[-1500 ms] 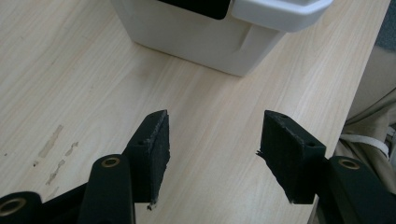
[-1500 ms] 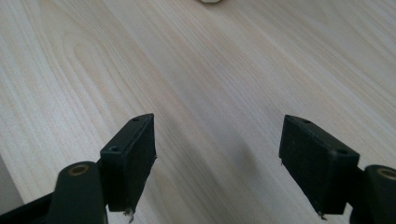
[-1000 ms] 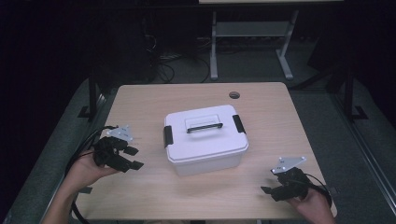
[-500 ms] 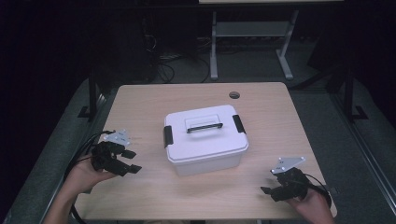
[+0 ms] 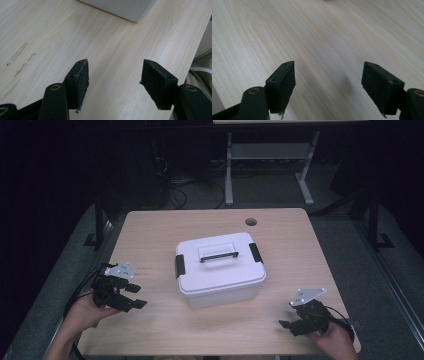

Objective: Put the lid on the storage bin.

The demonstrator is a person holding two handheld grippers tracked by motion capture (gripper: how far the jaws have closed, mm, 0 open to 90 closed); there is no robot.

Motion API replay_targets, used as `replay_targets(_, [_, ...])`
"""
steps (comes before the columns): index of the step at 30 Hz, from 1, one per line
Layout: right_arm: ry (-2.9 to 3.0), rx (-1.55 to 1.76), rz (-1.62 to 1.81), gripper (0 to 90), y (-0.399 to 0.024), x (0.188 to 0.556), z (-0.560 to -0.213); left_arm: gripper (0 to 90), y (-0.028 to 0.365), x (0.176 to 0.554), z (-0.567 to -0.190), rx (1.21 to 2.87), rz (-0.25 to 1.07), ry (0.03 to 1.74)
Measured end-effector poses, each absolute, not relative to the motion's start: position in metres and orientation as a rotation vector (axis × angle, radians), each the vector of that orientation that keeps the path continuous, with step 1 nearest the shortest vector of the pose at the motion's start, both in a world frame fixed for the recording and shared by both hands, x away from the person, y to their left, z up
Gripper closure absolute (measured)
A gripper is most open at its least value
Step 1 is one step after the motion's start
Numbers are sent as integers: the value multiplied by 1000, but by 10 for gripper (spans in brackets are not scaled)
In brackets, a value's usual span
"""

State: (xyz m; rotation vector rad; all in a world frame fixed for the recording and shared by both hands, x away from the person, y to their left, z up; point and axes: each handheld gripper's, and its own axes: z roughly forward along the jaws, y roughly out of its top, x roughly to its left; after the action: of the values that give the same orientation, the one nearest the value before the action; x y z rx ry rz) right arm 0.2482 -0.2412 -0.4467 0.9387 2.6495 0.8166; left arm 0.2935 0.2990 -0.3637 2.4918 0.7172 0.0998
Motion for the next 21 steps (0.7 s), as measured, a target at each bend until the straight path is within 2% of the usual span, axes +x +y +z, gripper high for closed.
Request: replay_targets(21, [2662,949,803,264,-240,248,-448,361,315,286,-376,2462,100,763])
